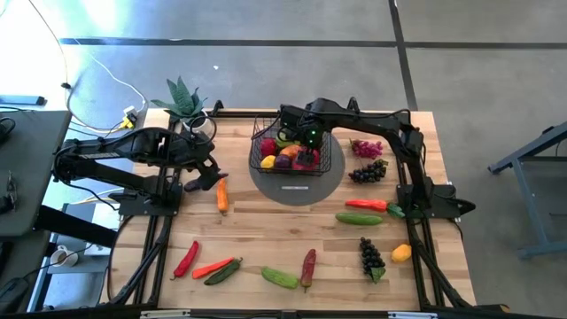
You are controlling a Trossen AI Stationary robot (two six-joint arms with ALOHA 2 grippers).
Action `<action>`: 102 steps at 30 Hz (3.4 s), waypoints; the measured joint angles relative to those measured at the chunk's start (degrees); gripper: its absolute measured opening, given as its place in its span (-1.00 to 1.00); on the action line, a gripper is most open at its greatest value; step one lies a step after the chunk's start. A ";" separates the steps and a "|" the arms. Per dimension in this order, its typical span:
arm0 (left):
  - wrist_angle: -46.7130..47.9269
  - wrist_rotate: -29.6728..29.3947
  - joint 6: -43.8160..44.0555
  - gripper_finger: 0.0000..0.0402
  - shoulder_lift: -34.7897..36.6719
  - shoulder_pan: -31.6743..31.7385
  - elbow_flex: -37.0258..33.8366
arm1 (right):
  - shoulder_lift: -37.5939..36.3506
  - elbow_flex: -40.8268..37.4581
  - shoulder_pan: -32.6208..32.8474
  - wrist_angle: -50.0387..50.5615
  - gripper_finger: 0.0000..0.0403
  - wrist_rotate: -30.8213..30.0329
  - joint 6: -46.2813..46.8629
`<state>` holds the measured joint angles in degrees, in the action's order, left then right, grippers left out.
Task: Build produce basket
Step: Put the lemon into the wire basket
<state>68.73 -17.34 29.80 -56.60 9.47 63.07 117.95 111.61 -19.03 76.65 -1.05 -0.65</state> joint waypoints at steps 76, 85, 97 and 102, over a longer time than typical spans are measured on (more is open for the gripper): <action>-0.04 0.20 -6.47 0.61 0.00 -0.04 0.02 | -22.69 -32.11 44.30 13.40 0.72 8.44 50.25; -0.04 -0.46 -5.81 0.61 0.00 -0.02 0.02 | -24.37 -43.15 51.13 13.07 0.72 16.47 42.06; -0.04 -0.66 -1.84 0.61 0.00 -0.02 0.02 | -24.35 -48.78 62.36 4.86 0.72 18.33 32.45; -0.04 -0.66 -0.32 0.61 0.00 -0.02 0.02 | -24.35 -50.88 66.81 0.13 0.72 19.37 30.54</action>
<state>68.69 -18.00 29.48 -56.60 9.45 63.09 93.60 60.74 47.79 76.78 18.32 29.89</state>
